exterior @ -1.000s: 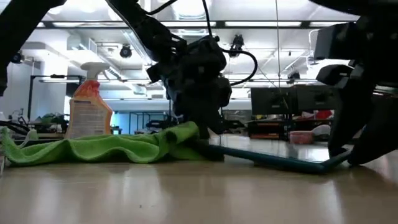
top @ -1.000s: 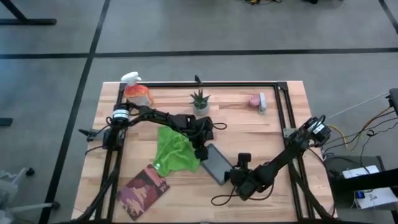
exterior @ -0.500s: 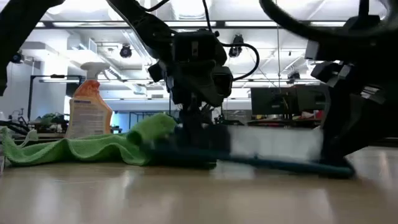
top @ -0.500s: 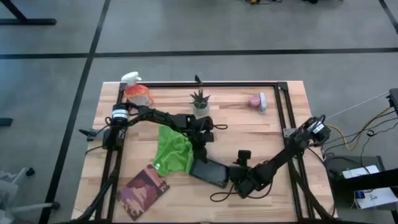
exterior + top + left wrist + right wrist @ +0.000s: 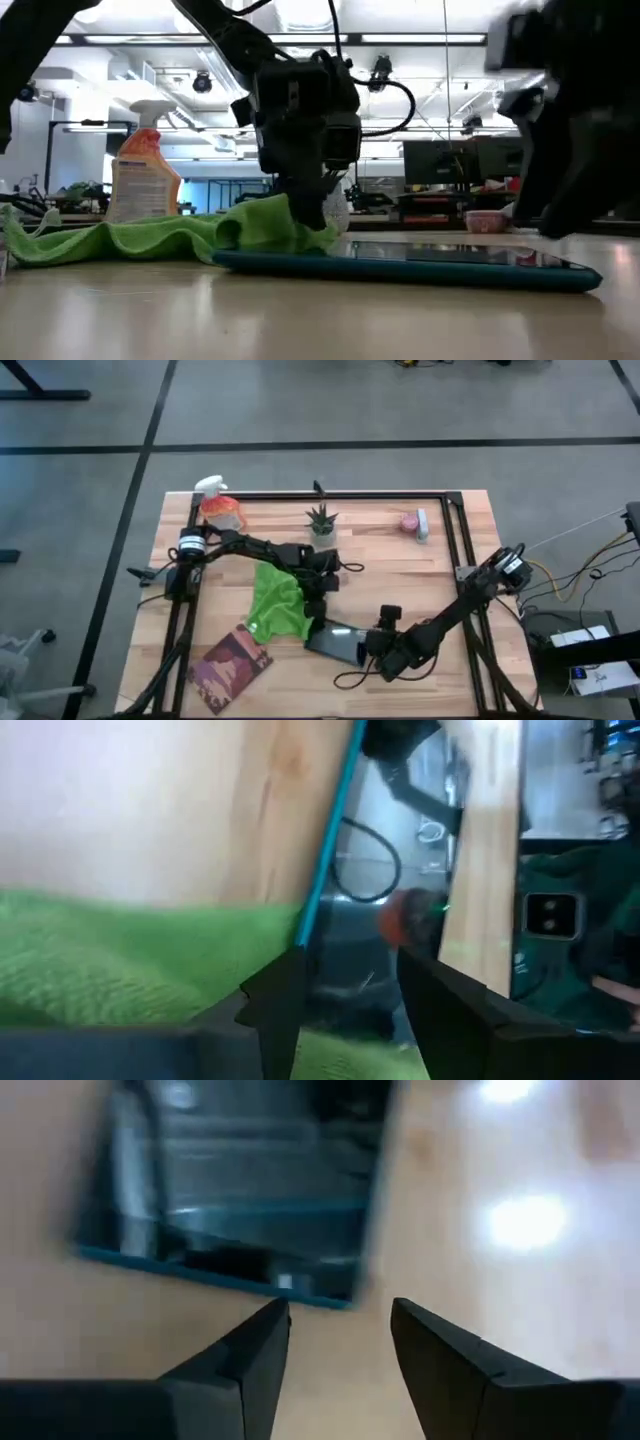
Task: Apply microfiber cloth
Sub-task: Spray the front and back of the tablet with the spray bottle
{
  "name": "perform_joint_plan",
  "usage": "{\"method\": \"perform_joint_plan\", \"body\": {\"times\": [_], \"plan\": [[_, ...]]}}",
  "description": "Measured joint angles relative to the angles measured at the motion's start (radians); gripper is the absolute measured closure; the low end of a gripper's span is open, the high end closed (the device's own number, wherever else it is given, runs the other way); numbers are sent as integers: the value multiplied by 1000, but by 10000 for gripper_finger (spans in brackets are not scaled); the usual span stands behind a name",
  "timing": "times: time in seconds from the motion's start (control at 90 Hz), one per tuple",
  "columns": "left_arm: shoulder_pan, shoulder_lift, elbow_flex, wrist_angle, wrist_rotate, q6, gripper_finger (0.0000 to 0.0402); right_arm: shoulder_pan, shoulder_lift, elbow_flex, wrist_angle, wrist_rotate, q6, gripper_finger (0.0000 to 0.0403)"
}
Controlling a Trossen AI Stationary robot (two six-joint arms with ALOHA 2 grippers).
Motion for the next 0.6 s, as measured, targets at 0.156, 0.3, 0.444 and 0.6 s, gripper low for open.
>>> {"method": "perform_joint_plan", "body": {"times": [0.156, 0.3, 0.444, 0.6], "plan": [[-12, -18, -13, -156, -2, 27, 252, 5, 11, 40, 97, -21, -101, 251], [-48, -73, -93, -166, -9, -4, 242, -12, 56, 29, 96, -17, -113, 257], [-84, -139, -191, -78, -83, -43, 233, -33, 102, 29, 180, -11, -152, 262], [-95, -195, -300, 107, -147, -129, 227, -77, 126, 33, 172, 22, -84, 271]]}}
